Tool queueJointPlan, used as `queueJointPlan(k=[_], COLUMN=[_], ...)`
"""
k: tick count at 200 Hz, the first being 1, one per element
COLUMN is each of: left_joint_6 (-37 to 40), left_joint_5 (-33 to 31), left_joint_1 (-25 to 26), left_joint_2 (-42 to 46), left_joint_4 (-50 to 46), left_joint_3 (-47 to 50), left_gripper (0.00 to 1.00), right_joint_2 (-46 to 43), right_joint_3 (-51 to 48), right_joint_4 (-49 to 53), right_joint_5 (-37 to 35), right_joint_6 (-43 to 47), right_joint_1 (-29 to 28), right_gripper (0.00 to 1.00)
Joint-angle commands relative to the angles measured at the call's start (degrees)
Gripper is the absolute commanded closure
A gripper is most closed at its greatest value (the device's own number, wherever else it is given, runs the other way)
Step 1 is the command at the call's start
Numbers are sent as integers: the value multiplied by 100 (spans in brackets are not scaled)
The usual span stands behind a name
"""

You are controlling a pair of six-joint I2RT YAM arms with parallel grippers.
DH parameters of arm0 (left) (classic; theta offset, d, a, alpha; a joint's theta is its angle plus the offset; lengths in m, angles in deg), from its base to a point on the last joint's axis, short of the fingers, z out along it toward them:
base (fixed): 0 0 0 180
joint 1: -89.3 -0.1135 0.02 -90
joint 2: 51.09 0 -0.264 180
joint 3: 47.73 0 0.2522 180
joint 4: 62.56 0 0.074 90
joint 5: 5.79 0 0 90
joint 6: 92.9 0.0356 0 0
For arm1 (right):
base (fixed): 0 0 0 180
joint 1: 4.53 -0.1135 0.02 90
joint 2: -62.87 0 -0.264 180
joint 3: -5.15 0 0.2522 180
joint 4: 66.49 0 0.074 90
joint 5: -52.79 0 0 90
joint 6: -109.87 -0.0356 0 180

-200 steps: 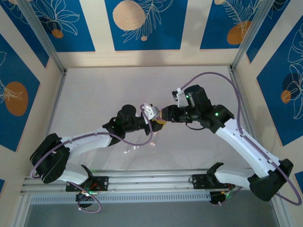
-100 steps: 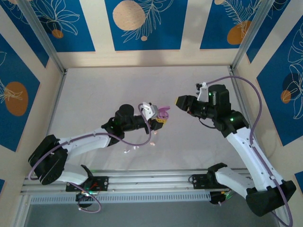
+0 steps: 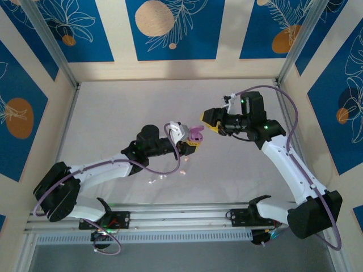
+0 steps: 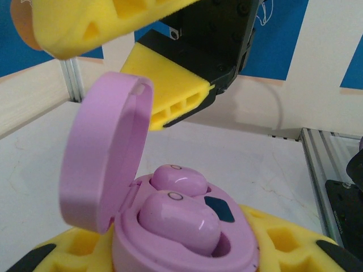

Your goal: Insert wireless bluetooth earbuds into charging case

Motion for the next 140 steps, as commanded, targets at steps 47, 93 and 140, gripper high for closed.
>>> queueJointPlan(k=[47,93,140], left_joint_6=[-108,-144,-170], left_joint_5=[143,113,74], left_joint_1=[64,64,72], left_joint_2=[144,150,181], left_joint_4=[368,422,448], left_joint_3=[-90,-81,-99], left_gripper=[73,73,73], right_joint_2=[248,241,156], right_joint_3=[207,152,60], right_joint_4=[422,483,510], right_joint_5=[484,518,651], right_joint_6=[362,451,522], right_joint_1=[-109,-132,-124], right_gripper=[45,45,45])
